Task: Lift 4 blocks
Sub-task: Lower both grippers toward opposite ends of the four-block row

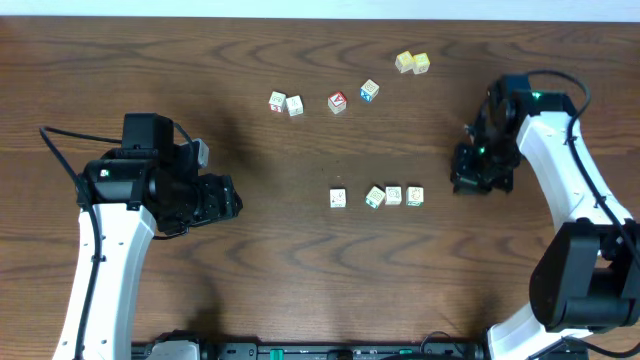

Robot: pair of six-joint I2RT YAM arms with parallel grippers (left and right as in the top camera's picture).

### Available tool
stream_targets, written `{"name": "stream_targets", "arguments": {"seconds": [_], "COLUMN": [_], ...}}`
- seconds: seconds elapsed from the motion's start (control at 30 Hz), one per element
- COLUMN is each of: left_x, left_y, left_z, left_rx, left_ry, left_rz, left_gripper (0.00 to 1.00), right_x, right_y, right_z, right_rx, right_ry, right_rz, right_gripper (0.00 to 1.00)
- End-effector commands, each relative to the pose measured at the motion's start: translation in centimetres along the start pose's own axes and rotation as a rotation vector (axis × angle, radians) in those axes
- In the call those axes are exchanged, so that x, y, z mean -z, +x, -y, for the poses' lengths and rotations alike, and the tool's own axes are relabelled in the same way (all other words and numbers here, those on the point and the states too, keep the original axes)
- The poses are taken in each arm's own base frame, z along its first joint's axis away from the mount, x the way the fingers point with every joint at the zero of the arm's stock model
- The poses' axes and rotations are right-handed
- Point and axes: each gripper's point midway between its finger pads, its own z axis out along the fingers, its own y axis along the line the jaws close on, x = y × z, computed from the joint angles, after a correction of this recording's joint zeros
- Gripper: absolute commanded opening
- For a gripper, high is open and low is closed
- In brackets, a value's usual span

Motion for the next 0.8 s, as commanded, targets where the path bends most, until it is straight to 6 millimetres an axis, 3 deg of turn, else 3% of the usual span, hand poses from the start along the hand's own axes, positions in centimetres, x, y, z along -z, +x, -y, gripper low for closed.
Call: {"name": "stream_targets", "arguments": {"seconds": [0.0, 0.2, 0.33, 0.5, 0.63, 0.77], "left_x": [0.4, 0.3, -0.7, -2.1, -2.1, -2.2], "left_y": [-1.0, -1.6, -1.0, 0.6, -0.3, -0.8], "left_z": [0.3, 2.2, 2.1, 4.2, 4.4, 4.4], "left_rx": [0.002, -0.019, -0.013, -0.034, -0.021, 0.048], "left_ry": [0.009, 0.12, 0.134, 0.26, 0.268, 0.265], "left_rz": [0.036, 0.056, 0.032, -0.03, 0.003, 0.011], "left_gripper": [0.79, 0.79, 0.79, 0.79, 0.78, 0.49], "right_x": [-1.7, -4.3, -5.5, -7.1, -7.7, -7.6], "right_y": [0.3, -0.8, -0.5, 0.2, 0.6, 0.4], "right_z": [-0.3, -0.4, -0.1, 0.5, 0.7, 0.7], "right_rx": [0.023, -0.035, -0.062, -0.061, -0.064, -0.063], "right_ry": [-0.035, -0.049, -0.05, -0.047, -0.045, -0.047], "right_rz": [-0.012, 0.045, 0.044, 0.035, 0.026, 0.031], "right_gripper": [0.02, 0.02, 0.01, 0.01, 0.01, 0.01]}}
